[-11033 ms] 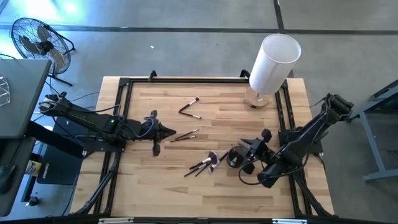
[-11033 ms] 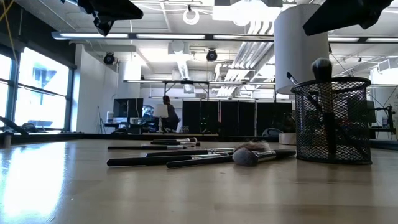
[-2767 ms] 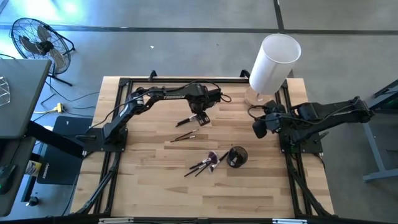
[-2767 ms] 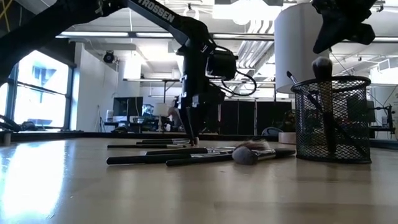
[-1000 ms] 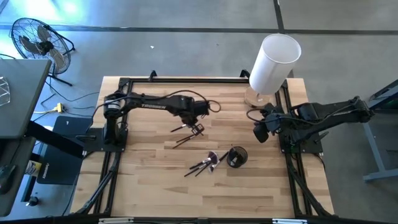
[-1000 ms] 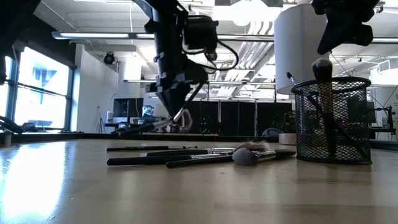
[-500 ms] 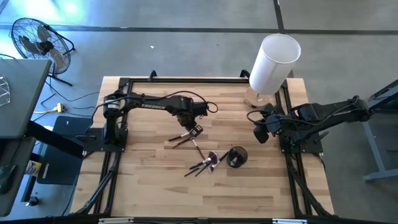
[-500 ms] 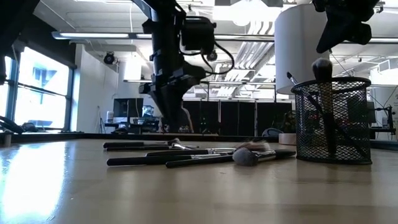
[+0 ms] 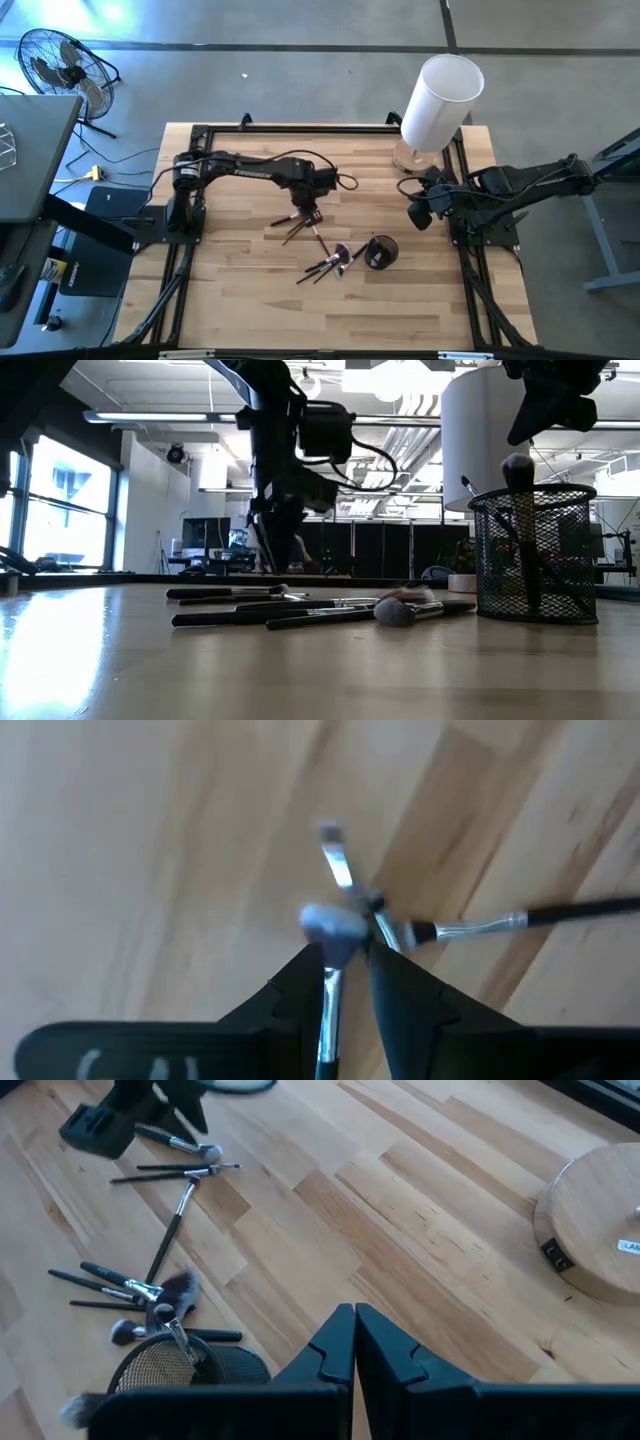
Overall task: Put items in baskets/containers
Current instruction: Put the eyeshadow brush into the mesh organizer
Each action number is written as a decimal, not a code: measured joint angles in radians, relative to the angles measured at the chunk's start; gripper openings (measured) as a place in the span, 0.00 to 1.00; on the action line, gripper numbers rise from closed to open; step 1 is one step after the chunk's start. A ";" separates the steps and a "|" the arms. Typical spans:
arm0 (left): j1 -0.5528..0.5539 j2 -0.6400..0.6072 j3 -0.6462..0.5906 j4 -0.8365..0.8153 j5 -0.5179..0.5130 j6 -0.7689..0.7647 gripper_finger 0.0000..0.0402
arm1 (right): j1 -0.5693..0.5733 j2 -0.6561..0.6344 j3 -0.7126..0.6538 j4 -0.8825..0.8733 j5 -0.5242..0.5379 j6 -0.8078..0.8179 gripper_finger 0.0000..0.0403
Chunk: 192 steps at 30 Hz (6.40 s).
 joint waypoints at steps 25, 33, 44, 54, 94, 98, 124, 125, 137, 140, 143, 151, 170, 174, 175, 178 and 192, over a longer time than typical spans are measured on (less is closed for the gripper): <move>-0.038 0.063 0.013 -0.012 -0.124 -0.104 0.01 | 0.000 0.000 0.000 0.000 0.026 0.000 0.00; -0.038 -0.027 0.057 0.003 -0.125 -0.140 0.00 | 0.000 0.000 0.000 -0.001 0.023 0.000 0.00; -0.055 -0.284 0.008 0.389 -0.096 -0.148 0.00 | 0.000 0.000 0.000 -0.015 0.022 0.000 0.00; -0.235 -0.279 0.002 1.024 -0.024 0.021 0.00 | 0.000 0.000 0.000 -0.020 0.021 -0.001 0.00; -0.260 0.048 0.072 1.025 -0.003 -0.039 0.26 | 0.048 0.000 0.000 0.001 -0.065 0.037 0.00; -0.247 0.002 0.142 0.808 0.042 0.009 0.29 | 0.048 0.000 0.000 0.000 -0.066 0.052 0.00; -0.324 -0.854 -0.800 1.069 0.028 -0.114 0.00 | 0.158 0.576 0.277 0.399 0.018 0.040 0.00; -0.333 -0.877 -0.815 1.070 0.027 -0.114 0.00 | 0.148 0.628 0.335 0.375 0.007 0.025 0.00; -0.374 -0.975 -0.841 0.893 0.056 -0.095 0.00 | 0.014 1.135 0.934 -0.053 -0.155 0.286 0.00; -0.374 -0.975 -0.841 0.869 0.087 -0.094 0.00 | -0.014 1.223 1.010 -0.094 -0.171 0.313 0.00; -0.374 -0.975 -0.841 0.848 0.108 -0.086 0.00 | -0.039 1.286 1.045 -0.078 -0.156 0.263 0.00; -0.374 -0.989 -0.840 0.810 0.144 -0.076 0.01 | -0.124 1.378 1.047 -0.005 -0.155 0.166 0.04; -0.374 -1.008 -0.840 0.766 0.169 -0.050 0.01 | -0.199 1.470 1.046 0.036 -0.255 0.050 0.21; -0.374 -1.022 -0.840 0.761 0.169 -0.048 0.01 | -0.203 1.482 1.046 0.022 -0.269 0.050 0.21; -0.374 -1.027 -0.840 0.755 0.167 -0.045 0.01 | -0.202 1.487 1.046 0.021 -0.278 0.051 0.21; -0.373 -1.039 -0.840 0.741 0.161 -0.042 0.01 | -0.201 1.494 1.047 0.026 -0.285 0.051 0.21; -0.373 -1.039 -0.839 0.721 0.162 -0.042 0.01 | -0.193 1.495 1.047 0.026 -0.254 0.048 0.03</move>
